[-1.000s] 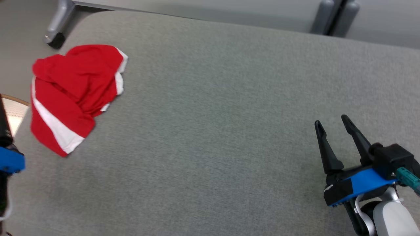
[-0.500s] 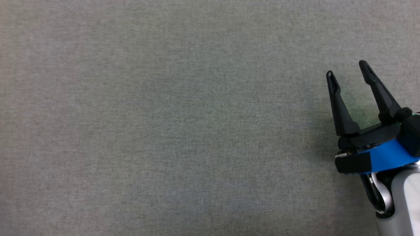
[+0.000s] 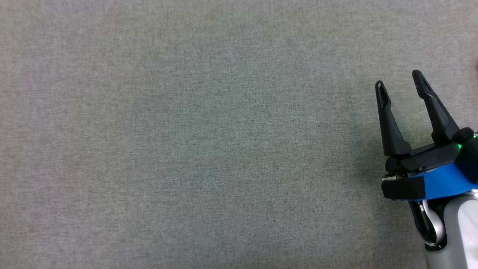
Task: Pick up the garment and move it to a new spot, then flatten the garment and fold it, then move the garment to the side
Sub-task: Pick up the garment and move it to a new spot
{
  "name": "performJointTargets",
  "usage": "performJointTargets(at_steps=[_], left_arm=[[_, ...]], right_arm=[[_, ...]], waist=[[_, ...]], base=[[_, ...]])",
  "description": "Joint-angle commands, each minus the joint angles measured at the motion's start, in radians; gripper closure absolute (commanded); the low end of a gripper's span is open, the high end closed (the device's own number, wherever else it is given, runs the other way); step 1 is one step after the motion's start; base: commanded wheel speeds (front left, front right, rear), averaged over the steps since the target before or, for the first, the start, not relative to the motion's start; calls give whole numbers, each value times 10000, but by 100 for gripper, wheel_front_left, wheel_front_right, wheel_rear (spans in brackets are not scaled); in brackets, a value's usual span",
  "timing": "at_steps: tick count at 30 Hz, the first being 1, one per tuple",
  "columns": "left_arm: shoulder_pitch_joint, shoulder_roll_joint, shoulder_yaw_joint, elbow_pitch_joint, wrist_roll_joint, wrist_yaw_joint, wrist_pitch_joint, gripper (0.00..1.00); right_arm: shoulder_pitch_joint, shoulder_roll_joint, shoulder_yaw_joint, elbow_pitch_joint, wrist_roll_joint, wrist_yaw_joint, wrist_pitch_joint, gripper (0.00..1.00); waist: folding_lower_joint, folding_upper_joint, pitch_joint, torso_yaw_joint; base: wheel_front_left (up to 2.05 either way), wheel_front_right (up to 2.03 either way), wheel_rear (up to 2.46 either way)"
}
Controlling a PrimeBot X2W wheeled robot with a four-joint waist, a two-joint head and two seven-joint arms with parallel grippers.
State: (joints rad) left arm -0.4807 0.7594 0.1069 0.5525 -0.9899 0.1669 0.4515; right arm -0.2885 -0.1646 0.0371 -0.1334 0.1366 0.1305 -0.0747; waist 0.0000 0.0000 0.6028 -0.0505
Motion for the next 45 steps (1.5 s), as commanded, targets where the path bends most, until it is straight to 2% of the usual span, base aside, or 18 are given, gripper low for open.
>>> performJointTargets(at_steps=[1,5,8,9,16,19,26,32,39,45], left_arm=[[393,-356,-297,186,52,-2,159,100],[208,69,-60,-294,174,-184,-313,100],[109,176,-13,-662,276,-369,-637,100],[98,430,-104,-1325,451,-459,-661,100],[-123,672,-748,-3047,969,-312,-290,100],[-253,569,-1082,-4045,1111,-236,-70,100],[-665,-206,-2120,-6288,869,-321,624,100],[-1038,-1348,-3596,-7331,997,-209,1094,100],[-1073,-2654,-5157,-6455,1489,-308,960,100],[-777,-3728,-6095,-4687,2147,-376,-10,100]], right_arm=[[83,33,-37,32,41,6,-68,0],[160,129,-29,288,106,6,-202,0],[229,195,14,557,167,6,-316,0],[319,269,178,933,271,6,-398,0],[656,440,204,1455,468,6,-475,0],[885,479,192,1575,525,6,-445,0],[1350,541,-6,1433,553,6,-276,0],[1552,612,-129,1154,538,6,-152,0],[1380,752,-7,1086,613,6,-227,0],[1200,830,102,1237,668,6,-362,0]], waist=[[0,0,-99,-52],[0,0,-744,1],[0,0,-1420,53],[0,0,-2345,64],[0,0,-3943,-4],[0,0,-4499,-97],[0,0,-5148,-467],[0,0,-5065,-884],[0,0,-4603,-1574],[0,0,-4124,-2057]], base=[[0,0,0],[0,0,0],[0,0,0],[0,0,0],[0,0,0],[0,0,0],[0,0,0],[0,0,0],[0,0,0],[0,0,0]])
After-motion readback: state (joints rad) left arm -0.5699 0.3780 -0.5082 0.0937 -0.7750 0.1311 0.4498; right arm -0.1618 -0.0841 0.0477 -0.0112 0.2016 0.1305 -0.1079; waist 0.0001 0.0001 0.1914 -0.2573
